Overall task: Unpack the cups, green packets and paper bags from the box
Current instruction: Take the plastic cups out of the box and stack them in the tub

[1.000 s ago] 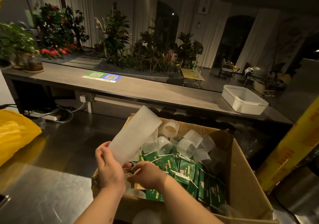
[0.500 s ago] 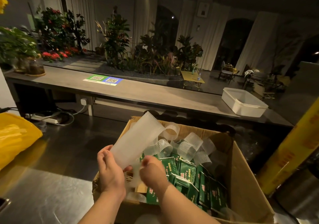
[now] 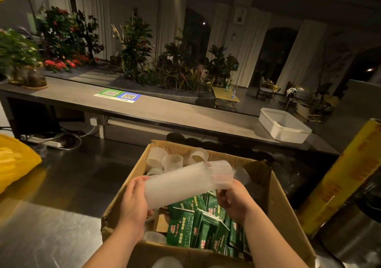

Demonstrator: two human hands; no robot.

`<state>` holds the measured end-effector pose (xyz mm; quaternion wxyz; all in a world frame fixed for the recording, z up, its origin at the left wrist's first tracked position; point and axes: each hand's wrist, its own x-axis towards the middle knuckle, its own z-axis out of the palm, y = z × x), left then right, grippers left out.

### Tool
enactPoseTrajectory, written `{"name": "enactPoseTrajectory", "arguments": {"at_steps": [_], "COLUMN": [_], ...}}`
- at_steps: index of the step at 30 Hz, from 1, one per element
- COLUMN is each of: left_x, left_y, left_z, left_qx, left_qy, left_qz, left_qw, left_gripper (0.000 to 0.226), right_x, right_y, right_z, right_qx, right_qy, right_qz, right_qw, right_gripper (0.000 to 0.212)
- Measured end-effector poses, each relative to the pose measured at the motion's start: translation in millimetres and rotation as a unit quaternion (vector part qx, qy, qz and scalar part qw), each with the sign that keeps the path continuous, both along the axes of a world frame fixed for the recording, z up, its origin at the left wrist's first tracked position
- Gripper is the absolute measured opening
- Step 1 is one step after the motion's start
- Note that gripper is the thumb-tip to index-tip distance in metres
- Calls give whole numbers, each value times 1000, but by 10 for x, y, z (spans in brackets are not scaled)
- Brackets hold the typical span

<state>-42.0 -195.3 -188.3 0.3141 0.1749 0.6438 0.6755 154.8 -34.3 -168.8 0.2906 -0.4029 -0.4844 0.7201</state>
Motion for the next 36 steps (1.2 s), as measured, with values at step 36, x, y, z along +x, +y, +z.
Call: {"name": "enactPoseTrajectory", "arguments": {"at_steps": [36], "left_x": [-53], "left_y": [-38], "left_z": [-35], "left_qx": [11], "left_qy": [-11], "left_qz": [76], "left_qw": [997], "left_gripper": [23], "right_x": [-1139], "right_y": [-655], "right_z": [-667], "right_qx": [332], "right_qy": [-480], "right_qz": [490], "right_qw": [648], "right_gripper": [41]}}
